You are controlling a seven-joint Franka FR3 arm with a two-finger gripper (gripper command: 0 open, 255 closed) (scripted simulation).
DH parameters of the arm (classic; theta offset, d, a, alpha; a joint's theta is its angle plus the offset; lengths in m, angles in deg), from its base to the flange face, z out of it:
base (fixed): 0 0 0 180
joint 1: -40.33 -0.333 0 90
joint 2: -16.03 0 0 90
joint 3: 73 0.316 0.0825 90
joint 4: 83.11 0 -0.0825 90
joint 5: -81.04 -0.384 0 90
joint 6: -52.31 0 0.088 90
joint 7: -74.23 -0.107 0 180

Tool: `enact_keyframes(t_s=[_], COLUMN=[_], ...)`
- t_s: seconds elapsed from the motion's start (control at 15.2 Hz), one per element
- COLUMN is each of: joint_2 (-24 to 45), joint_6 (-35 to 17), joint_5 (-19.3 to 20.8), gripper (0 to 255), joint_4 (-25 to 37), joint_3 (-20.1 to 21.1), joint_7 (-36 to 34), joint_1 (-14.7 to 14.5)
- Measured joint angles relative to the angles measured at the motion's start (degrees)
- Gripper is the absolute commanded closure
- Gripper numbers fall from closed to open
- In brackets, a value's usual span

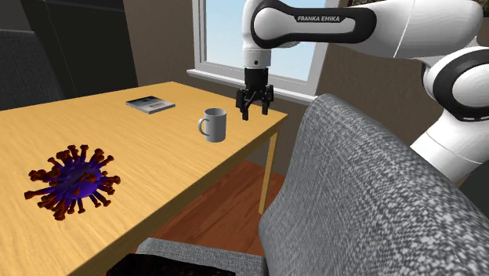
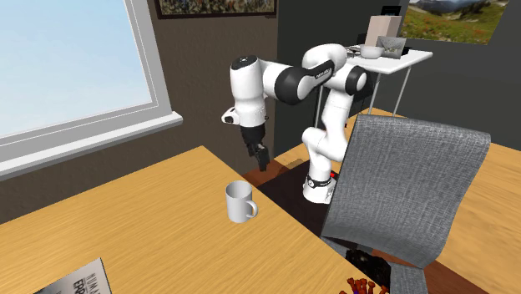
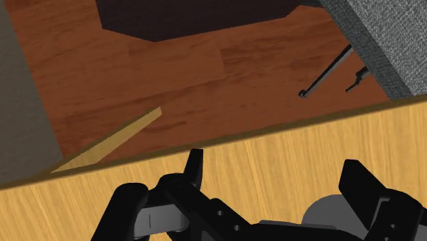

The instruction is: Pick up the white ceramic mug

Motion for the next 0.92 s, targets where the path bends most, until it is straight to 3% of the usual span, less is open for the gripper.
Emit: enact_keyframes(t_s=[0.53, 0.66, 0.92], joint_2=[21.86, 23.67, 23.41], joint_6=[8.91, 9.30, 6.50], joint_5=[-2.83, -3.12, -3.24], gripper=[0, 0, 0], joint_4=[28.10, 30.06, 26.94], joint_3=[1.00, 1.14, 1.13], joint_7=[-7.68, -8.58, -8.47], joint_1=[-0.49, -0.71, -0.71])
